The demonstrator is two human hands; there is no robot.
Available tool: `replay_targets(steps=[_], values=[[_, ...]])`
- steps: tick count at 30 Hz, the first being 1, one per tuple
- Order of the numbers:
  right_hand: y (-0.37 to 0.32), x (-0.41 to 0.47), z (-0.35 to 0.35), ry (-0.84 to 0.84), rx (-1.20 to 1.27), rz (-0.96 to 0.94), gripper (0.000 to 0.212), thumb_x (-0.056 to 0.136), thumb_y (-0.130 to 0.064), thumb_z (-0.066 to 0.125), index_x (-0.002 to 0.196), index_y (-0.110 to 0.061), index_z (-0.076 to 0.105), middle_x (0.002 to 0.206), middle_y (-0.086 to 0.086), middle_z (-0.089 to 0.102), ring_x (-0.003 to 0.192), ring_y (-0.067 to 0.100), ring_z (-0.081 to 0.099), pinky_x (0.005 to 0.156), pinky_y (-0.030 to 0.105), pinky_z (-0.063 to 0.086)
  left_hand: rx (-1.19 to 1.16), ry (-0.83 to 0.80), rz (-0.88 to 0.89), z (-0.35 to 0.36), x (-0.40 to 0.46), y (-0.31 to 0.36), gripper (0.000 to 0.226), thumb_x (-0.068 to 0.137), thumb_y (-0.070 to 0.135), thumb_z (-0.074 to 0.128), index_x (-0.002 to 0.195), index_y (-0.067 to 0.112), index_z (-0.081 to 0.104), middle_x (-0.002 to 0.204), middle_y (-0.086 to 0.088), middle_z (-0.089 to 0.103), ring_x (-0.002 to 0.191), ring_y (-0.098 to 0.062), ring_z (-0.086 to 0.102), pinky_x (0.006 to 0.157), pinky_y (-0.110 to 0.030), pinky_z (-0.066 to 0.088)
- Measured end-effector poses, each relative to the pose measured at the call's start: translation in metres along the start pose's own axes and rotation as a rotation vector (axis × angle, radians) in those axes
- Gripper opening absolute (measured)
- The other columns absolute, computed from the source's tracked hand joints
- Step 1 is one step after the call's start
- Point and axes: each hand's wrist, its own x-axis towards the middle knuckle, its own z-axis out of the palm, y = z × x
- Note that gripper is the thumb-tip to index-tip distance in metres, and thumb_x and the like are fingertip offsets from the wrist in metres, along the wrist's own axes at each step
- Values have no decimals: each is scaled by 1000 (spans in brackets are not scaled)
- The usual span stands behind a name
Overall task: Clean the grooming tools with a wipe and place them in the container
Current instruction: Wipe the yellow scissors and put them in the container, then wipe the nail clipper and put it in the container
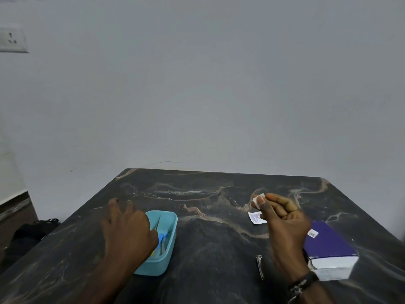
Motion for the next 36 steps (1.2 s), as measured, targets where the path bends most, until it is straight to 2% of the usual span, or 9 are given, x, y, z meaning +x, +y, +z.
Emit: replay_targets(steps=[5,7,9,11,14,19,30,33,36], values=[[-1,3,-3,20,-17,7,15,79,-2,75,92,-6,68,77,5,78,68,12,75,57,15,55,111,-139,-9,2,2,10,34,89,57,51,100,27,63,162,-11,14,147,-44,-1,111,-57,24],[0,4,-4,32,-12,11,15,80,-2,75,93,-6,68,77,4,78,69,12,75,58,15,55,150,-54,-10,-1,-5,19,34,90,57,50,102,29,65,162,-14,7,145,-45,-8,110,-59,21],[1,5,-4,35,-10,9,15,81,-2,74,94,-7,69,77,3,78,70,11,75,58,15,55,83,168,66,-2,-18,37,24,88,48,57,100,30,68,159,-15,19,144,-45,0,105,-57,20],[2,4,-3,35,-25,-2,15,81,-2,74,94,-8,69,77,2,78,71,11,75,58,15,55,-147,349,263,0,-36,66,19,85,40,64,98,29,71,143,-9,47,138,-38,30,101,-51,29],[5,4,-4,50,-44,-29,15,81,0,73,95,-6,70,78,3,78,72,12,75,58,15,55,-401,103,439,11,-59,120,26,91,42,55,109,25,63,122,1,57,118,-22,52,95,-37,43],[10,6,-7,67,-45,-33,14,81,0,74,94,-3,70,78,6,78,72,15,76,59,16,56,-346,-340,409,29,-57,172,47,88,33,62,128,12,48,135,-12,49,127,-32,47,100,-39,42],[17,8,-7,39,-80,-50,13,79,0,75,89,-8,72,79,9,77,74,21,76,63,20,58,-275,-291,445,37,-48,177,33,85,10,59,118,11,56,130,-16,55,122,-36,53,97,-42,45],[14,7,-5,7,-135,-75,14,81,-1,74,89,-12,71,78,7,77,73,20,76,61,19,57,-500,-263,402,42,-30,159,11,88,16,58,95,25,56,112,-8,62,112,-29,59,92,-38,48],[7,10,3,-95,-248,-132,14,83,-2,73,89,-15,70,80,5,77,73,19,75,61,20,57,-1033,-364,295,48,-8,142,29,85,7,64,111,18,62,91,-16,71,81,-29,69,70,-36,56]])
